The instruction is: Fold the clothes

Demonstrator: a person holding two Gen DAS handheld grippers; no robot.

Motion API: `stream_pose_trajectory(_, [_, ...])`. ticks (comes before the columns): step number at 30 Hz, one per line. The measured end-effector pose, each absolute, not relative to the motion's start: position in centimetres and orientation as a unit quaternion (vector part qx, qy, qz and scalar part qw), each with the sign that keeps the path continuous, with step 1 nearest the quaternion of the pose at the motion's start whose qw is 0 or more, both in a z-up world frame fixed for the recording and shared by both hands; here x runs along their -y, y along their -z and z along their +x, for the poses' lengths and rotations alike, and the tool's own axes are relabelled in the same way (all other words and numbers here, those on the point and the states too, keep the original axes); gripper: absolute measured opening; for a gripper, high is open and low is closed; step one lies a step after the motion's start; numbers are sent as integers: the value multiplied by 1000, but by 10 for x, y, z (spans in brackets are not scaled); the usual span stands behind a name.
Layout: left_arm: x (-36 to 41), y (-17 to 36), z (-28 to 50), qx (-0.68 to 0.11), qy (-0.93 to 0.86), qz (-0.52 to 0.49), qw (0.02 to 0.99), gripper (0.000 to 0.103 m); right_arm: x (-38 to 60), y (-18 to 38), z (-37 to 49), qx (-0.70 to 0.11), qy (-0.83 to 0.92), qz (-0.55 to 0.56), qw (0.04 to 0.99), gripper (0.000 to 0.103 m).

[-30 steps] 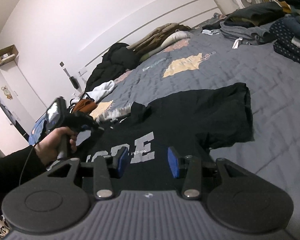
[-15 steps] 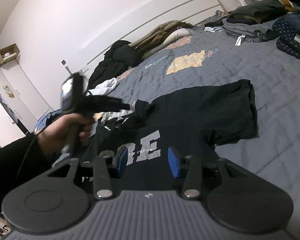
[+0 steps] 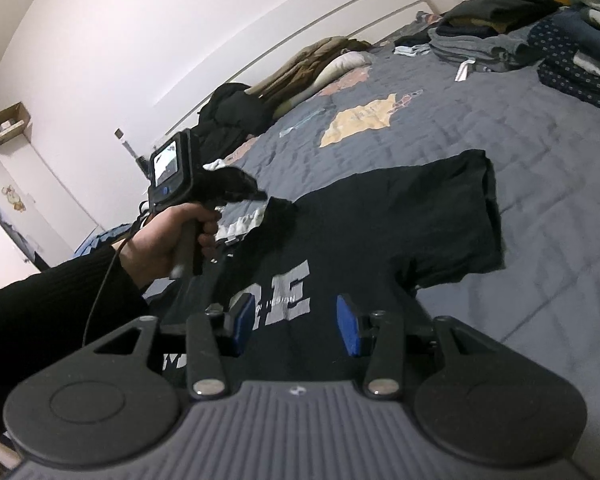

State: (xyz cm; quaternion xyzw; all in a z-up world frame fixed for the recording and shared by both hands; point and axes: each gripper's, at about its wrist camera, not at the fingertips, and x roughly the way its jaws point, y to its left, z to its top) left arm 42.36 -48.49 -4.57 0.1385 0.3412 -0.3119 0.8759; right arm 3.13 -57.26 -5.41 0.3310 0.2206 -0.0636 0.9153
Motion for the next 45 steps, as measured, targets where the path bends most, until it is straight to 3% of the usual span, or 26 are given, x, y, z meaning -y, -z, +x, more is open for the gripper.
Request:
stream_pose_trajectory(4, [438,25,402,-337,314,92,883,48,581,53,28,-214,79,335,914,44])
stream_pose_trajectory(14, [232,9,316,-342,217,27,914,47,585,47,27,-210,103,315,920,44])
stream_pose_trajectory(20, [125,33,332,-398,96,-43,911,50,577,43,28,-210,102,295,926,44])
stream_pose_trajectory(22, [95,47,340,-420,66,-78,902,56,575,44,30,-214,103,287,928,44])
stream_pose_trajectory(31, [32,87,299,-415,49,-307,855,56,576,50,34,-225,112,284,925,44])
stream_pose_trajectory(36, [42,102,305,-395,47,-351,848,54,569,51,38,-233,104,277,926,44])
stream_pose_trajectory(38, [51,100,311,-389,34,-331,859,39,565,50,38,-233,100,275,927,44])
stream_pose_trajectory(39, [56,99,314,-385,28,-321,865,13,564,50,38,-233,98,274,928,44])
stream_pose_trajectory(42, [73,91,319,-365,22,-268,892,11,562,49,39,-231,93,274,929,44])
stream_pose_trajectory(45, [112,63,303,-305,63,-115,943,10,563,51,40,-236,92,277,927,44])
